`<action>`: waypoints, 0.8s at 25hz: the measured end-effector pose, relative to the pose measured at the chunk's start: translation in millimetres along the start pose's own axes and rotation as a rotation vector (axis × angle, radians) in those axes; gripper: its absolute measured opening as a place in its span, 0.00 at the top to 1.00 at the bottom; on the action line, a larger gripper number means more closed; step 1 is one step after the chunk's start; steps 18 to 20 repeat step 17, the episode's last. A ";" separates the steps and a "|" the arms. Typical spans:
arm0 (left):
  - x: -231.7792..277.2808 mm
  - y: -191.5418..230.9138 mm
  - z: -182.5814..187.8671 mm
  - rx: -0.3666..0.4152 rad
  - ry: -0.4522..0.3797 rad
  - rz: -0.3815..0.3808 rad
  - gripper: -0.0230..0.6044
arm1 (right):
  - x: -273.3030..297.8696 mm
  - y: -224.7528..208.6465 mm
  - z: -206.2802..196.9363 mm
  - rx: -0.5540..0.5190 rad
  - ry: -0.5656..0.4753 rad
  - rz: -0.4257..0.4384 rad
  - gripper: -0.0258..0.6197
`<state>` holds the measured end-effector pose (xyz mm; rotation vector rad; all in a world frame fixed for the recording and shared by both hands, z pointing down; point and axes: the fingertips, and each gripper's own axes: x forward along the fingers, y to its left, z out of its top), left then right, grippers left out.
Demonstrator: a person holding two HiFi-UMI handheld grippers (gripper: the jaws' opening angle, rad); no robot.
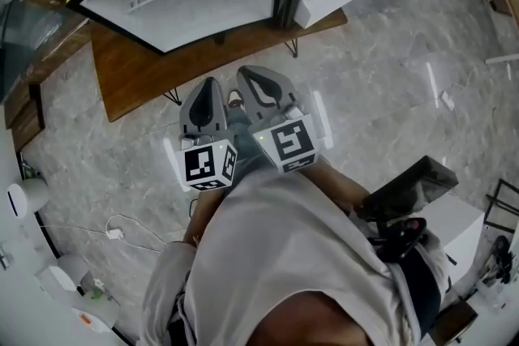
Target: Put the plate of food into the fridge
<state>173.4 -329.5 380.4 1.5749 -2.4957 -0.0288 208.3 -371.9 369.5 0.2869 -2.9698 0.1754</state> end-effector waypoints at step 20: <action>-90.3 -82.8 11.7 -0.024 0.013 -0.022 0.94 | -115.8 42.6 5.1 -0.010 0.029 0.049 0.93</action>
